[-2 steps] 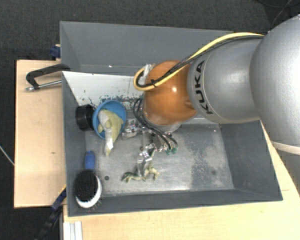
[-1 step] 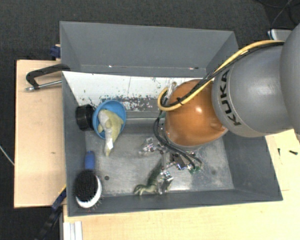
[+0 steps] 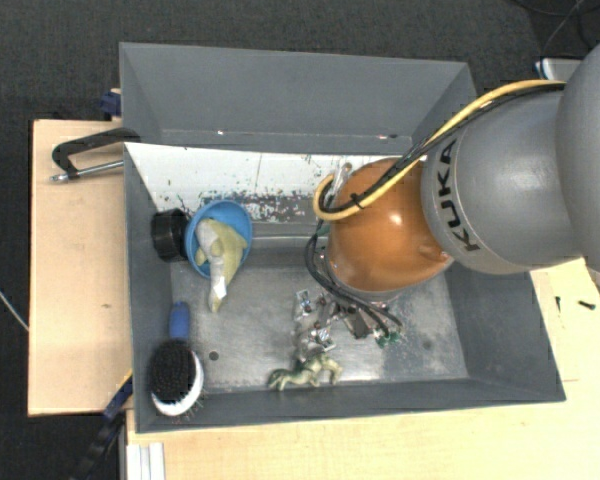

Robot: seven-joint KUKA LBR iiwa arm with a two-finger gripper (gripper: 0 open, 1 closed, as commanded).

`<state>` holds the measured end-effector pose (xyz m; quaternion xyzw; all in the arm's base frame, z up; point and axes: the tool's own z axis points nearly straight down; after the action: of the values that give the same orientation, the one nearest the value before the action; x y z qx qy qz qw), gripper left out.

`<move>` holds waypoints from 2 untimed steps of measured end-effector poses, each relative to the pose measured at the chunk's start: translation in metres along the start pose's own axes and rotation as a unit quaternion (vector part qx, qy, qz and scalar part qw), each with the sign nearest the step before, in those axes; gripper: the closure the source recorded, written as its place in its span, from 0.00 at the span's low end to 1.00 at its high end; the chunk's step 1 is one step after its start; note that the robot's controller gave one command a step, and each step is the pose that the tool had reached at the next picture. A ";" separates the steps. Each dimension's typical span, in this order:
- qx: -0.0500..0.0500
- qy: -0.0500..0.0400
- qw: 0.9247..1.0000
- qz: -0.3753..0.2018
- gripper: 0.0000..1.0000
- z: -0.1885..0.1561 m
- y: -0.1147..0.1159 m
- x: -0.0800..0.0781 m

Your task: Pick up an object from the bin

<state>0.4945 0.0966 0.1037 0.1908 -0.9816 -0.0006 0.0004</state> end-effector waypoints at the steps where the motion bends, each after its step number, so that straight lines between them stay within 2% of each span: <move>1: 0.004 -0.006 1.000 -0.022 1.00 -0.085 -0.051 0.020; 2: 0.000 0.000 0.999 -0.033 1.00 -0.065 -0.062 0.022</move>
Offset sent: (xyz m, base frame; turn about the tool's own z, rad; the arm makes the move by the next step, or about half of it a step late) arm -0.0029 -0.0523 0.0804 -0.0493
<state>0.4973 0.0303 0.1688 0.2231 -0.9748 -0.0003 0.0002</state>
